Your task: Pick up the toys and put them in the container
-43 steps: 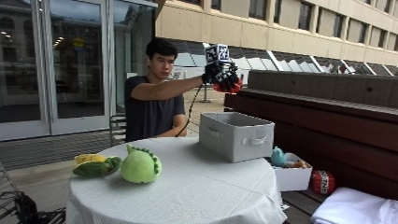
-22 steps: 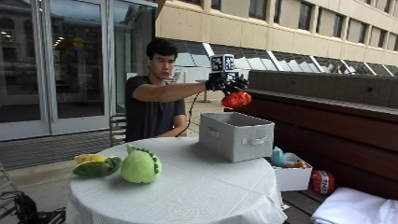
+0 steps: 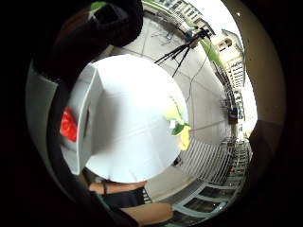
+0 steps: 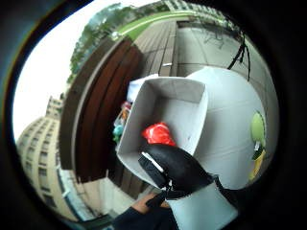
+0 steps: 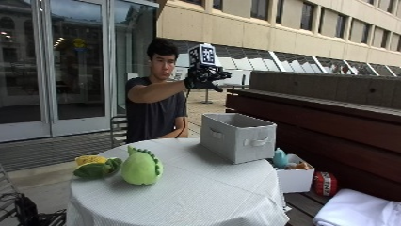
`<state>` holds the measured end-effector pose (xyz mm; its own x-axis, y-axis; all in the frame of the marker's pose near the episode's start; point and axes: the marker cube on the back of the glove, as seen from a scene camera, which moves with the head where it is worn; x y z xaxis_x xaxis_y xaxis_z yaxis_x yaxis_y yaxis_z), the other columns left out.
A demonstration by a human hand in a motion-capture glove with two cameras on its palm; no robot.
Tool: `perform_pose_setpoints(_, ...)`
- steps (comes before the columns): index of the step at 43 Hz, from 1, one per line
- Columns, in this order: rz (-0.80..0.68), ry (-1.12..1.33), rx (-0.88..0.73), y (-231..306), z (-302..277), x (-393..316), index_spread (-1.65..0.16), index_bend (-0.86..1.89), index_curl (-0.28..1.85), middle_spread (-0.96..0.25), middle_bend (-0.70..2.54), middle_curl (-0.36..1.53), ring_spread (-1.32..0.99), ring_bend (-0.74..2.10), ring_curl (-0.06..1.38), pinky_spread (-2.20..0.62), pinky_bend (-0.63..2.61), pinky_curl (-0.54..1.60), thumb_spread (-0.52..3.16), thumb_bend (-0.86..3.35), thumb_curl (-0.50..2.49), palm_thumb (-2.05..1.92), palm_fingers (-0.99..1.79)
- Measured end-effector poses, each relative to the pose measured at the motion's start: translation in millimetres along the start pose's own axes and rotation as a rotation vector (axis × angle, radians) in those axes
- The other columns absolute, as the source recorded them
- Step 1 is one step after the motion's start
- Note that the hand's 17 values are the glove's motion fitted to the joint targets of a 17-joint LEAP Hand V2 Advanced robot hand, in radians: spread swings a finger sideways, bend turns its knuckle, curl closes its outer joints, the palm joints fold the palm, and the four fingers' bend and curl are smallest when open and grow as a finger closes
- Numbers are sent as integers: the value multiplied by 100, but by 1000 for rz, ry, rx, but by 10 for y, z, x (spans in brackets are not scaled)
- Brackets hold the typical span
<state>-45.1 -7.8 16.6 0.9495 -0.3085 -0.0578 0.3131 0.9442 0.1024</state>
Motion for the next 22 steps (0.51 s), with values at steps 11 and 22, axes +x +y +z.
perform_pose_setpoints(11, 173, 50, -19, -41, 235, 1357, -30, 8, 30, -8, 21, 53, -8, 41, 26, 1, 108, 34, 104, -5, 39, -4, -21)
perform_pose_setpoints(22, 267, 9, -85, -35, 878, 2308, -30, 7, 24, -7, 18, 49, -9, 34, 25, 3, 99, 31, 103, -5, 35, -4, -18)
